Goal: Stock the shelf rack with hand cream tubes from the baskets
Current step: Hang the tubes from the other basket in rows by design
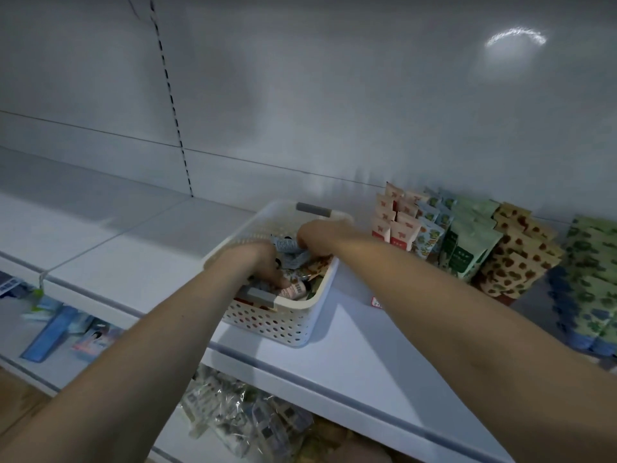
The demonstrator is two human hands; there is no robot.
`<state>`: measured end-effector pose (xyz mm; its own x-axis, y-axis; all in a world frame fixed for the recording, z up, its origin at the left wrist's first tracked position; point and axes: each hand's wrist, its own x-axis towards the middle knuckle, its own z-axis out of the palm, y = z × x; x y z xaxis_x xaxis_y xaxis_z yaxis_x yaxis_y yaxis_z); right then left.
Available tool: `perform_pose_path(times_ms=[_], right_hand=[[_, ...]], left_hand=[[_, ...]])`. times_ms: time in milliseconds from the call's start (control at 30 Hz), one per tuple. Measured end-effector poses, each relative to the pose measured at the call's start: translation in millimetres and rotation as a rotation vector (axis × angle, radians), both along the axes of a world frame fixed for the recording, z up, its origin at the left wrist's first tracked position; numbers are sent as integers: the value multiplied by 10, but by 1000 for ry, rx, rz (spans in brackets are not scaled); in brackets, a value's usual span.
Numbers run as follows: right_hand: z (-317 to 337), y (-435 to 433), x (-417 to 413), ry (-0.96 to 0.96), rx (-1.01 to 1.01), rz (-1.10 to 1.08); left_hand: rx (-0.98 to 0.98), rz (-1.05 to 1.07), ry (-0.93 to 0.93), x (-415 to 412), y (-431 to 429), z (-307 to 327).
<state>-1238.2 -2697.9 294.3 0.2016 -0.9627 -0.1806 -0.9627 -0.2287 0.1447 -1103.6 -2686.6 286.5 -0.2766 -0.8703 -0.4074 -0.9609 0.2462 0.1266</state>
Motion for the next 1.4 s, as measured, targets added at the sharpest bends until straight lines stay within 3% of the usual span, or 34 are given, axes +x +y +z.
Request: perform_pose_path(times_ms=[167, 367, 533, 667, 967, 1167, 1400], right_hand=[[-38, -24, 7, 25, 6, 14], [13, 1, 46, 21, 7, 23], [292, 109, -44, -322, -134, 59], [656, 280, -123, -577, -221, -4], [1215, 823, -444, -840, -522, -65], [1279, 1433, -582, -1274, -378, -135], [1080, 2149, -734, -1584, -242, -210]], left_hand=[[88, -31, 4, 31, 30, 34], [163, 9, 161, 41, 127, 88], [135, -3, 192, 44, 175, 124], [-69, -18, 217, 60, 212, 152], [-407, 180, 932, 80, 387, 460], [-235, 331, 1607, -96, 931, 709], [-22, 321, 1877, -529, 1689, 490]])
